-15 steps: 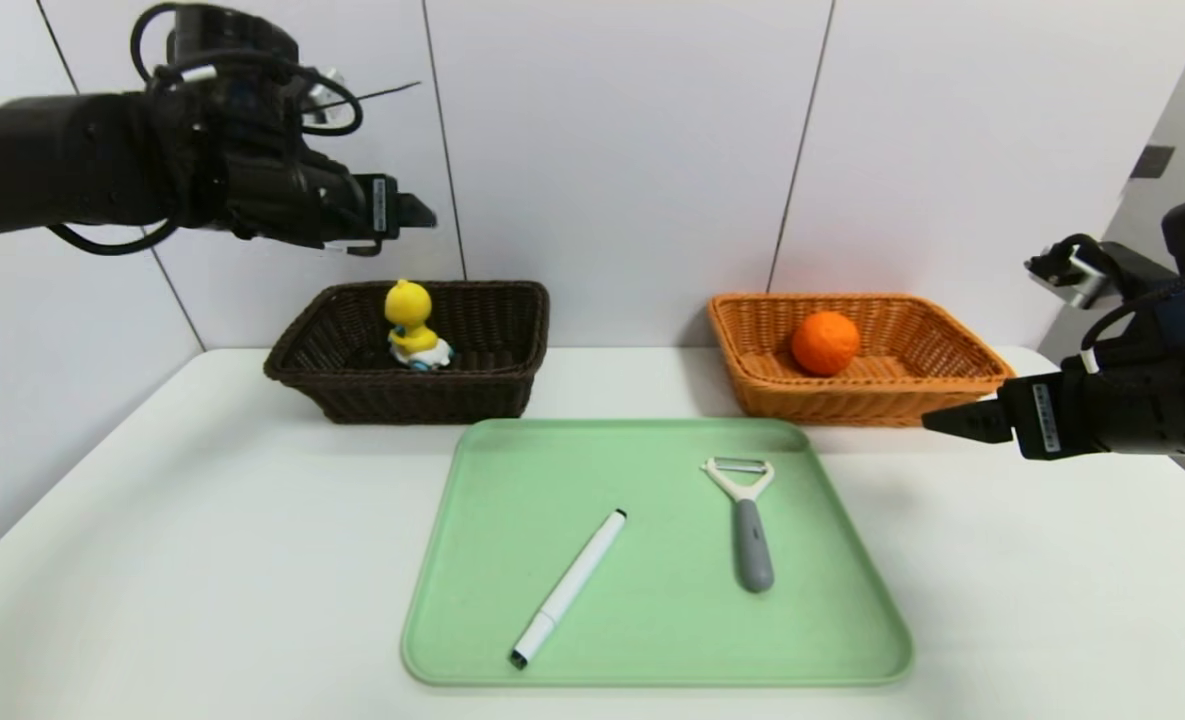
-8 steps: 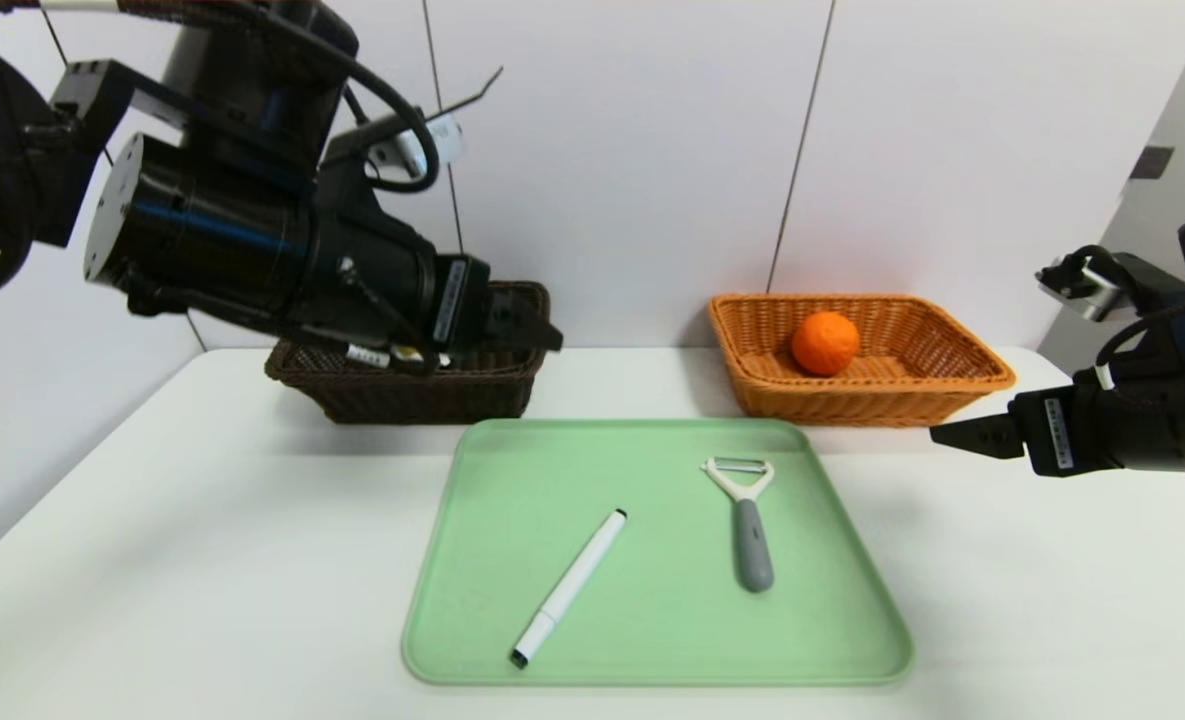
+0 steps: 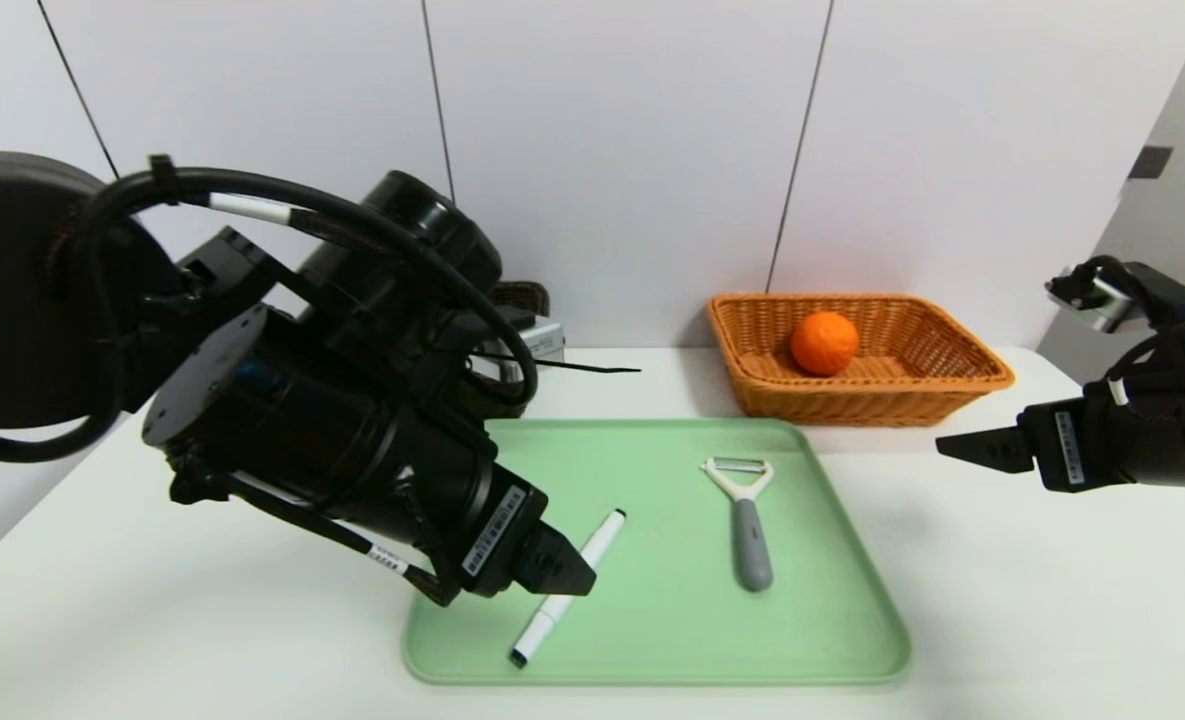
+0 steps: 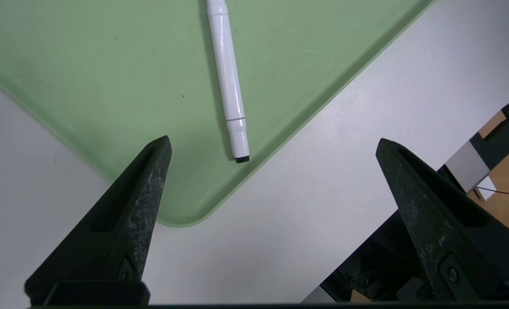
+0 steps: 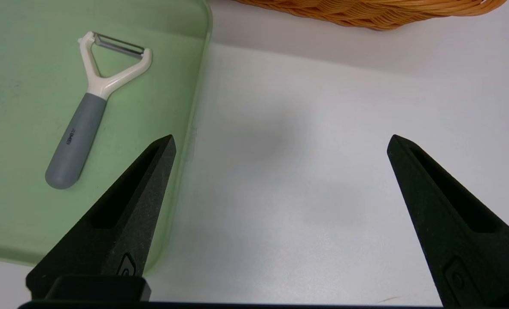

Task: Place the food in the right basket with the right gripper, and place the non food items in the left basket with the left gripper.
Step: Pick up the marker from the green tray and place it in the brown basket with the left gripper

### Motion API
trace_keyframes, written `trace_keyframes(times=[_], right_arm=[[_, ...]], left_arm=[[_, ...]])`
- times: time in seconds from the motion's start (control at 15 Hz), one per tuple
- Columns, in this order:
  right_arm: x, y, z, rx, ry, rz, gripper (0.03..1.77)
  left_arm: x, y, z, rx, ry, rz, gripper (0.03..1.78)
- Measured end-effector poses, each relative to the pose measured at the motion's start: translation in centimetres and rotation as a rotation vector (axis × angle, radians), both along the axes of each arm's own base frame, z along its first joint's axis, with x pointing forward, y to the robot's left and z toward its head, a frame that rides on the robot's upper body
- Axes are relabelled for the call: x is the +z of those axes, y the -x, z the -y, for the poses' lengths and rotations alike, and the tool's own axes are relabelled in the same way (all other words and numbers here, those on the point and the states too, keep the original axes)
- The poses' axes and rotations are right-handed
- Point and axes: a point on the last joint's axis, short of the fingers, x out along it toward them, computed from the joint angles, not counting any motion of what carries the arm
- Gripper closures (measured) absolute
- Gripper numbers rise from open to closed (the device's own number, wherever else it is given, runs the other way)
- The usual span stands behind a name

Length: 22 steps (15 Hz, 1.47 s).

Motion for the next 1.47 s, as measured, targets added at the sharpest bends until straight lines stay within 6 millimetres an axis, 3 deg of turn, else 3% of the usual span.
trace_keyframes(times=[0.73,1.47], right_arm=[[-0.4,0.2,0.0,-0.001,0.001,-0.013,0.10],[-0.6,0.3,0.0,-0.001,0.002,-0.019,0.10]], left_arm=[[-4.8,-4.4,4.8,0.029,-0.181,-0.103,0.12],[-7.6,-6.2,6.5,0.054,-0.258,-0.110,0.12]])
